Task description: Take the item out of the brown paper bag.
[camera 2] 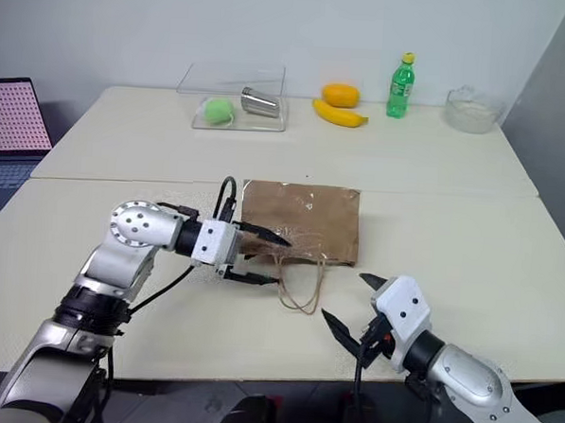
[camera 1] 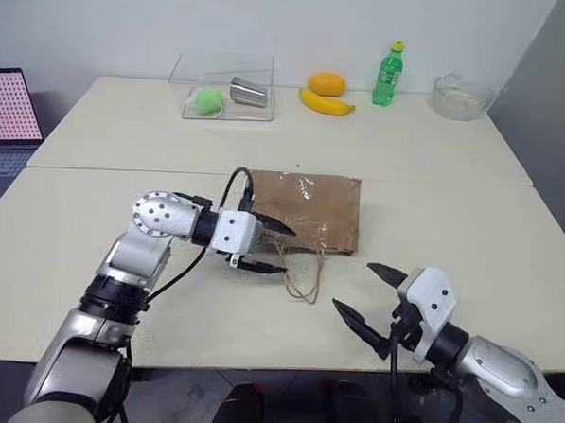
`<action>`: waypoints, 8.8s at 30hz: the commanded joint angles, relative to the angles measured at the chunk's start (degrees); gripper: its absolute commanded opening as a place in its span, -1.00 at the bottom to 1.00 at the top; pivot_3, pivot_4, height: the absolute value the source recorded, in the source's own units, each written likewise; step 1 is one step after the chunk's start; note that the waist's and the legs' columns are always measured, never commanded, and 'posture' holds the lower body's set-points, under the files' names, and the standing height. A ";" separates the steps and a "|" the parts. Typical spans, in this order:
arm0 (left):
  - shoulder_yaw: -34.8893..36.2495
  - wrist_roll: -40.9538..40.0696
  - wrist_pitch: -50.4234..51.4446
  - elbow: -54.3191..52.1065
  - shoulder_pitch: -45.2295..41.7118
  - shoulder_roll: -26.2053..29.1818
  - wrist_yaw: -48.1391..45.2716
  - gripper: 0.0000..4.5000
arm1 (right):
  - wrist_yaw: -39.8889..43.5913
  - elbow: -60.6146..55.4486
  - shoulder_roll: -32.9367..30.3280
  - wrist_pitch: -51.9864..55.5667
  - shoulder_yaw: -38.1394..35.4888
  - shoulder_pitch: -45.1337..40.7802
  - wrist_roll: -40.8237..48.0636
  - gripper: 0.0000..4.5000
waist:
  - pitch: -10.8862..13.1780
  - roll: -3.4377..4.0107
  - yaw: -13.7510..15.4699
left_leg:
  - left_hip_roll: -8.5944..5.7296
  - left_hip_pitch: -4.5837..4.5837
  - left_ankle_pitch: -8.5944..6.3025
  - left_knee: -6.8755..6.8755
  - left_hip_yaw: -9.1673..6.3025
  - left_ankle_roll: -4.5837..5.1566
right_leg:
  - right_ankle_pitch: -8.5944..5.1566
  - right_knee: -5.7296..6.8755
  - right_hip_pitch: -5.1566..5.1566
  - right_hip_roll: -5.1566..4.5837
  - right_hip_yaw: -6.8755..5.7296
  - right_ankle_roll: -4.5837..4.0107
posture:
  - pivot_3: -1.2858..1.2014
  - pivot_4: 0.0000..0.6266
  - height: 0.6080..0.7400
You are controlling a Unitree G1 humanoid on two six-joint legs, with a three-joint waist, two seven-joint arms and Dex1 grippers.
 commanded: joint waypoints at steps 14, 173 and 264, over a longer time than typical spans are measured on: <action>1.29 -6.90 -5.34 4.71 0.09 3.03 -4.58 0.41 | -5.33 -4.92 -6.53 -5.16 -0.41 2.43 6.39 1.00 | 0.00 0.00 -0.52 | 0.01 0.16 -0.01 -0.04 -0.05 0.01 | 0.00 0.00 0.16 0.01 -0.03 0.00 | 0.03 -0.52 1.00; 11.32 -13.58 30.86 4.04 -23.69 -12.39 15.41 -1.00 | 20.05 56.69 6.60 -17.51 36.91 -62.72 -52.92 0.99 | 0.13 -0.15 -0.90 | -0.16 0.32 -0.07 -0.11 -0.10 0.05 | -0.08 -0.13 0.29 -0.19 -0.12 0.11 | 0.03 -0.52 1.00; 10.42 -9.64 20.51 14.29 -25.44 -12.48 17.95 -1.00 | 24.27 36.27 1.45 4.89 -18.48 -66.98 -1.18 0.37 | 0.14 -0.13 -0.88 | -0.26 -0.48 0.00 -0.03 -0.04 -0.07 | -0.05 0.02 -0.54 -0.29 -0.08 0.08 | 0.03 -0.52 1.00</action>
